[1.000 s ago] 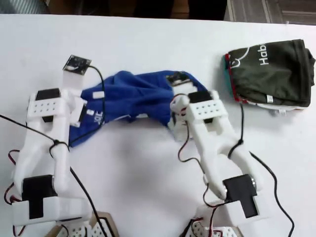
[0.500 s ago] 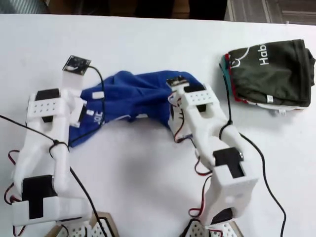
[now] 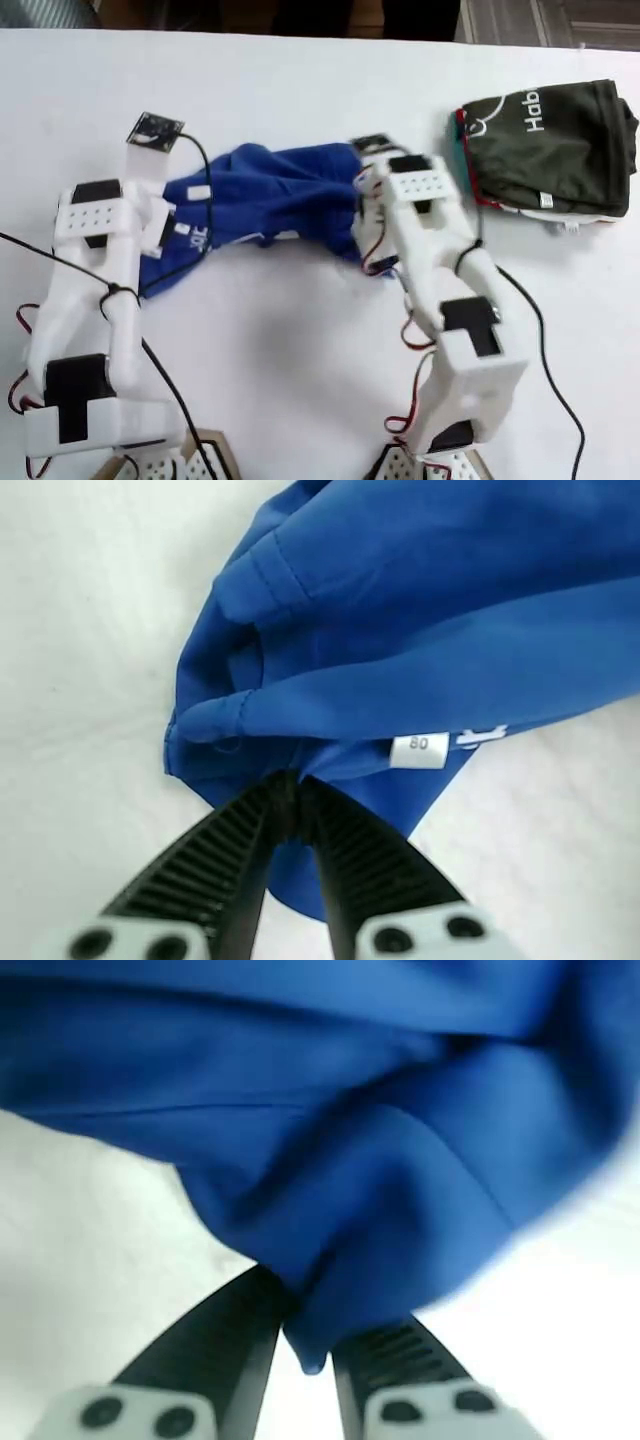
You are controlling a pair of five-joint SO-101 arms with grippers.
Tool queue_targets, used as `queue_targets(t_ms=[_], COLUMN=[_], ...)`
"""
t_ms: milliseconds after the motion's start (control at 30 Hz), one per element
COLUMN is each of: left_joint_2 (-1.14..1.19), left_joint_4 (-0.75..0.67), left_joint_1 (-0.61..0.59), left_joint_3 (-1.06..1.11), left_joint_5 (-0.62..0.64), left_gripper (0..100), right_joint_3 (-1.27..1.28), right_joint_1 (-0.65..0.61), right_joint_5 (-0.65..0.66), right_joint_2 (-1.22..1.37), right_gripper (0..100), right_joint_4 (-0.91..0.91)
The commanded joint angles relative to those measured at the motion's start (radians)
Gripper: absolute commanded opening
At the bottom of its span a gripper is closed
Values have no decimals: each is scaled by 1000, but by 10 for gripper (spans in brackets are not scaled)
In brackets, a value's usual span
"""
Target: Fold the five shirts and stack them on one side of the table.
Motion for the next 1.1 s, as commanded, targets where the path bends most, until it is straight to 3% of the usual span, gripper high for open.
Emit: queue_targets(t_ms=[0,167,333,467,600,733,867,1067], left_joint_2=[-60,-61,-61,-61,-57,-52,-52,-51], left_joint_4=[-5,89,284,477,638,721,640,247], left_joint_1=[-11,-6,-20,-21,-15,20,138,262], left_joint_3=[-12,-77,-251,-435,-599,-625,-512,-266], left_joint_5=[5,5,0,0,-11,-101,-107,-87], left_gripper=[28,28,37,133,169,169,169,169], right_joint_3=[-68,-63,-29,83,235,419,566,683], right_joint_1=[88,156,226,300,394,444,456,449], right_joint_5=[74,164,203,261,295,298,298,295], right_joint_2=[-213,-437,-578,-642,-697,-753,-809,-888], right_gripper=[19,19,19,19,19,19,19,19], right_joint_4=[35,39,38,27,-79,-208,-280,-341])
